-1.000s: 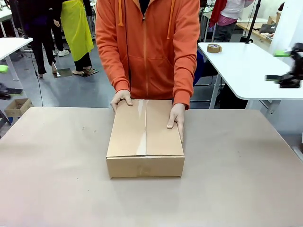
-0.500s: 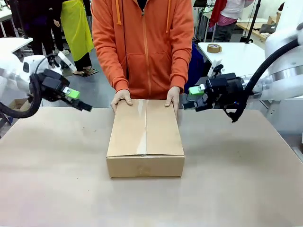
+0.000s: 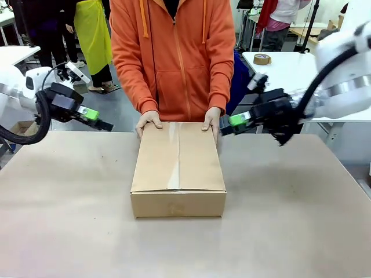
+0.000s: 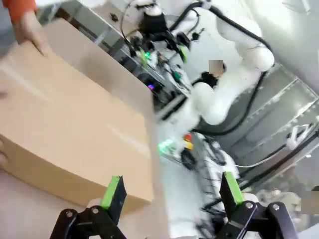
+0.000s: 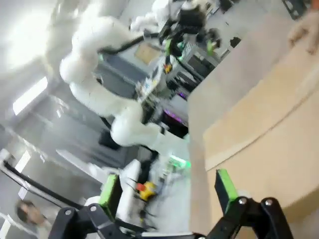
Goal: Pack the gift set into the box.
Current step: Press and hold the closed box until the human finishes sealing it.
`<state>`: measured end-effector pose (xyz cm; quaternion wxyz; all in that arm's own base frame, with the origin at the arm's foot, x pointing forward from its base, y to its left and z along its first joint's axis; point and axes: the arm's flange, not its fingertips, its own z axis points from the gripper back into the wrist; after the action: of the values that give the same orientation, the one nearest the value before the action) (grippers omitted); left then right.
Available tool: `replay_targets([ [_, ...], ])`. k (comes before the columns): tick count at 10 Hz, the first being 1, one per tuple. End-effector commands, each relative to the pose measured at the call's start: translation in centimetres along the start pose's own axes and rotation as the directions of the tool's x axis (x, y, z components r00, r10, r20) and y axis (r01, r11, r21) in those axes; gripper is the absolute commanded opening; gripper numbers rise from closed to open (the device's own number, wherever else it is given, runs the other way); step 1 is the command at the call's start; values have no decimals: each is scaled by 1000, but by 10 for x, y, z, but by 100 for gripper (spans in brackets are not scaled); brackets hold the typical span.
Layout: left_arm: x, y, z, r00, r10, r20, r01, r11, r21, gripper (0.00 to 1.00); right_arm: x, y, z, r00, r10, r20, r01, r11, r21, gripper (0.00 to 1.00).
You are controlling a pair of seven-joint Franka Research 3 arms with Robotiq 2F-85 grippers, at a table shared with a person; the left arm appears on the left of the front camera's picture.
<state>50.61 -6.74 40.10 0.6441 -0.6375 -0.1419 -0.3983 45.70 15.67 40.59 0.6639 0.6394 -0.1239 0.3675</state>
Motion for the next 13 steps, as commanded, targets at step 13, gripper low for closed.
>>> replay_targets([
  [13,1,44,-84,579,-792,-192,791,489,369,100,7,-96,-12,597,781,-181,-788,530,-313,100],
])
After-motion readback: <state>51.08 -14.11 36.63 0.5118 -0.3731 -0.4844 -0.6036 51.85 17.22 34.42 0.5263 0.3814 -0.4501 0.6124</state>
